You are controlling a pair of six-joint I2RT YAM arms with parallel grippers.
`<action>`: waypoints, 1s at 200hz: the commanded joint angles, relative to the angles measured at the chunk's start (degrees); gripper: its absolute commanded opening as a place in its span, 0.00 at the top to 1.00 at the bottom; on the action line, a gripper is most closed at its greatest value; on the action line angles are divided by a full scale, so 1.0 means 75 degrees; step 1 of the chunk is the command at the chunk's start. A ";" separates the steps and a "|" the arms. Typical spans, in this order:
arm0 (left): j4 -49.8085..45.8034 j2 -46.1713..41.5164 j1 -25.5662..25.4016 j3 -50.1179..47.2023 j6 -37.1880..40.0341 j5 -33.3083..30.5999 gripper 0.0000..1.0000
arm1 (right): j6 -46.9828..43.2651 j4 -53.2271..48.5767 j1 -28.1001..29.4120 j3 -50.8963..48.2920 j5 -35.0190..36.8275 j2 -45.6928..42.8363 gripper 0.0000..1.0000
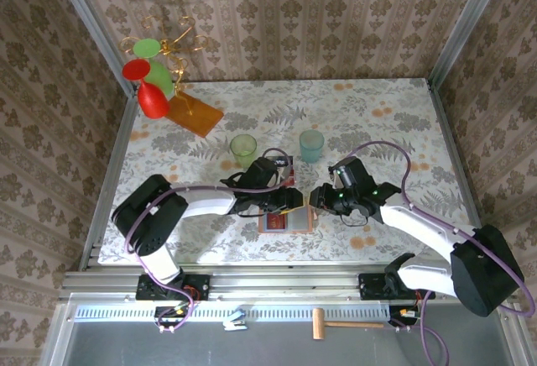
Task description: Take the credit cards out of the card holder
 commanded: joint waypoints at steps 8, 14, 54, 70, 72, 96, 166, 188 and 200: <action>-0.0127 -0.0636 0.0135 -0.0326 0.0129 -0.0132 0.56 | 0.0157 0.0255 0.0148 0.0129 -0.0165 0.0354 0.72; -0.0159 -0.0733 0.0159 -0.0394 0.0136 -0.0168 0.56 | 0.0169 0.0292 0.0195 0.0177 -0.0165 0.0423 0.72; -0.0228 -0.1366 0.0375 -0.0965 0.0154 -0.0323 0.57 | 0.0225 0.0375 0.0602 0.0636 -0.0101 0.0981 0.72; -0.0239 -0.1606 0.0463 -0.1211 0.0156 -0.0378 0.57 | 0.0254 0.0404 0.0790 0.0841 -0.0060 0.1225 0.72; -0.0239 -0.1635 0.0475 -0.1234 0.0152 -0.0381 0.57 | 0.0263 0.0403 0.0813 0.0864 -0.0051 0.1255 0.72; -0.0248 -0.1882 0.0593 -0.1589 0.0155 -0.0428 0.59 | 0.0334 0.0468 0.1079 0.1125 -0.0008 0.1701 0.72; -0.0372 -0.2154 0.0747 -0.2034 0.0271 -0.0534 0.68 | 0.0660 0.0939 0.1507 0.1362 -0.0031 0.2635 0.73; -0.0302 -0.2095 0.0754 -0.2102 0.0265 -0.0534 0.70 | 0.0739 0.1094 0.1551 0.1345 -0.0093 0.2823 0.74; -0.0241 -0.2056 0.0761 -0.2163 0.0254 -0.0535 0.72 | 0.0774 0.1166 0.1561 0.1345 -0.0146 0.2929 0.75</action>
